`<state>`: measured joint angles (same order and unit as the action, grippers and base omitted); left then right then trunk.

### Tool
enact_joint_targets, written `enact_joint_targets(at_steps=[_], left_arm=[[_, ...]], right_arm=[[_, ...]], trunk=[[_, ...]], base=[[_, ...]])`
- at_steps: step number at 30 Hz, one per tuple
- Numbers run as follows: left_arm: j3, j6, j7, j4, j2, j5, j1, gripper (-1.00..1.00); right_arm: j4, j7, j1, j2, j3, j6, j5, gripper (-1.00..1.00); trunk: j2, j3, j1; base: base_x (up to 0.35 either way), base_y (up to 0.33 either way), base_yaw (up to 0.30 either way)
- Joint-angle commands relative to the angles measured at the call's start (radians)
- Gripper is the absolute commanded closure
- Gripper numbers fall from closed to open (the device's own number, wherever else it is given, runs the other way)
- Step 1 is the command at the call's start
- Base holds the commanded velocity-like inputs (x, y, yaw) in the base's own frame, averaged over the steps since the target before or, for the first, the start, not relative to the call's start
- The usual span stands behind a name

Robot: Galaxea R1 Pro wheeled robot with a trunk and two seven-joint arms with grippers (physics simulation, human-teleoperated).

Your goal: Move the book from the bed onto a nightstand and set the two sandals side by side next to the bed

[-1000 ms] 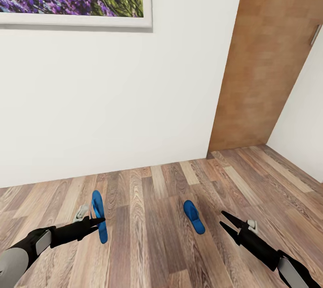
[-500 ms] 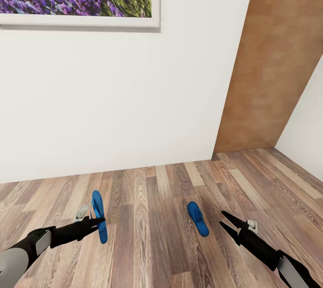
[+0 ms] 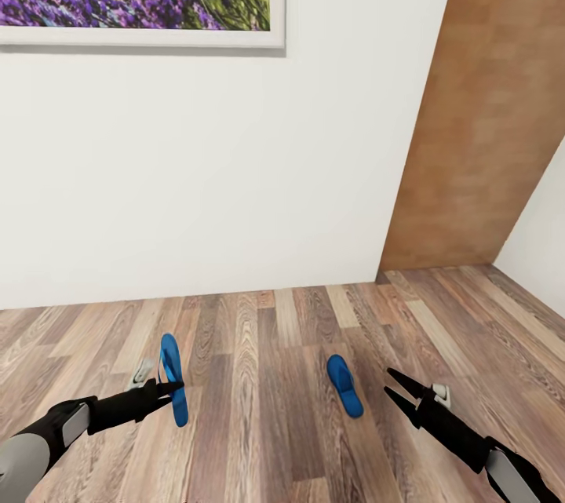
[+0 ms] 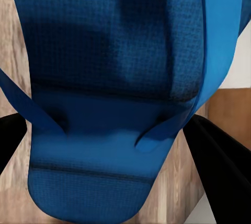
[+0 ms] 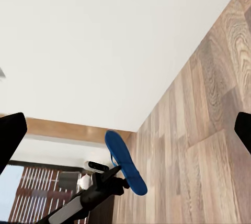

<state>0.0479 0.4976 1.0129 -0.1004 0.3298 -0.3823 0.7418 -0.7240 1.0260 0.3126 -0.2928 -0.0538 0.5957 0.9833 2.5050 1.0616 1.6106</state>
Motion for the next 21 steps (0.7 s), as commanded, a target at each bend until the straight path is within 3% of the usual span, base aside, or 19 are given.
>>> enact_joint_targets(at_steps=[1,14,21], left_arm=[[0.005,0.009,0.002,0.0,0.0,0.002,0.001,1.0],[0.006,0.009,0.001,0.001,0.001,0.002,0.001,1.0],[0.006,0.009,0.001,0.001,0.002,0.002,0.0,1.0]], right_arm=[[0.001,0.0,0.0,0.0,0.0,0.007,0.006,-1.0],[0.001,0.0,0.0,0.0,0.0,0.007,0.006,-1.0],[0.0,0.0,0.0,0.0,0.0,0.007,0.007,-1.0]], trunk=[[0.0,0.001,0.0],[0.0,0.001,0.0],[0.0,0.001,0.0]], base=[[0.0,-0.176,0.108],[0.0,-0.177,0.107],[0.0,-0.079,0.105]])
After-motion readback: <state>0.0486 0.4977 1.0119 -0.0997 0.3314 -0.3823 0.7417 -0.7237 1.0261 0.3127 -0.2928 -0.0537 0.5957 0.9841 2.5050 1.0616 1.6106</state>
